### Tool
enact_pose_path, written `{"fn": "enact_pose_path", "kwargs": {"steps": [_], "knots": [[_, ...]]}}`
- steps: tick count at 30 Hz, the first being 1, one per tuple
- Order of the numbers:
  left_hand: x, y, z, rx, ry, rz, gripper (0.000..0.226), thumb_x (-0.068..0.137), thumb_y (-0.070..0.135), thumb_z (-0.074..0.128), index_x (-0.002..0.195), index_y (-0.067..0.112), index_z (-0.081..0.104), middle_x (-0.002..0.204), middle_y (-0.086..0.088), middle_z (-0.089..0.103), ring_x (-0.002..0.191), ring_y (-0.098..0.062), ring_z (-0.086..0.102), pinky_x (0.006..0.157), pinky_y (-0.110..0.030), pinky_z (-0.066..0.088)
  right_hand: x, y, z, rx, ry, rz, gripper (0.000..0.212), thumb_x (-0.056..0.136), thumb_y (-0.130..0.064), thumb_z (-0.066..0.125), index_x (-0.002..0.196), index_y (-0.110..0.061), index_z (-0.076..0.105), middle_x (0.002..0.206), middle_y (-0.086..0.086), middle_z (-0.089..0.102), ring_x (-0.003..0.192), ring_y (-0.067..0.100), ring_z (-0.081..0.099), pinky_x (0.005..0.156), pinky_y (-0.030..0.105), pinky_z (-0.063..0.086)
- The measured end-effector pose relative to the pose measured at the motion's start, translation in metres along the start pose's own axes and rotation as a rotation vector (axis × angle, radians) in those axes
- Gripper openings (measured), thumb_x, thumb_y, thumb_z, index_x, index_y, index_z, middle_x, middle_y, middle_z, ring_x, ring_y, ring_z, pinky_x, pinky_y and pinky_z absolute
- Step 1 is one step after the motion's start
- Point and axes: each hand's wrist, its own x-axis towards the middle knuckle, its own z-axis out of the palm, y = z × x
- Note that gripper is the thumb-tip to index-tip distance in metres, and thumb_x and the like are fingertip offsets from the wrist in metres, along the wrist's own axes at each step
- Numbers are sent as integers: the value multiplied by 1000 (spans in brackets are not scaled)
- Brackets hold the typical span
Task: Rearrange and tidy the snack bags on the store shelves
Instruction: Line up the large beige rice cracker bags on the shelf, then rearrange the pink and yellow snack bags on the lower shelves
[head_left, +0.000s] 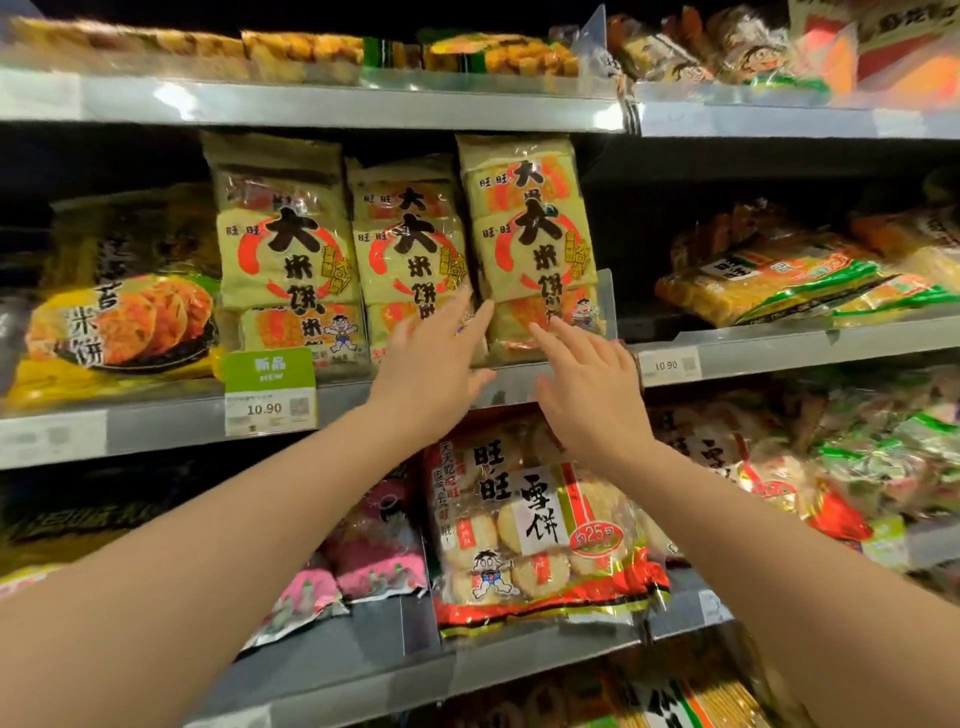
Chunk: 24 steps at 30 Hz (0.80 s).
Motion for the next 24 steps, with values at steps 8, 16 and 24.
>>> {"fn": "enact_pose_path", "kwargs": {"steps": [8,16,24], "knots": [[-83,-16,-34,-24,51,-98,41,96,40,38,130,22,51,118,-3,63,115,-26,52,95,-41,38,-46,-54,-23,34,-119,-15,34,100,-25,31,107,-16,63,90,4,71,92,27,61,108,38,26],[-205,-38,-13,-72,-122,-305,26,97,24,35,90,13,58,79,-10,64,81,-35,59,59,-33,31,-138,-85,8,155,-296,23,34,95,-18,34,61,-14,36,53,5,41,55,27,41,55,32,25],[-230,-67,48,-91,-234,-467,27,97,23,35,103,13,60,73,-3,57,71,-21,48,44,-25,19,-146,-100,64,261,-448,100,27,98,-24,34,83,-15,55,64,1,54,68,29,57,58,34,36]]}}
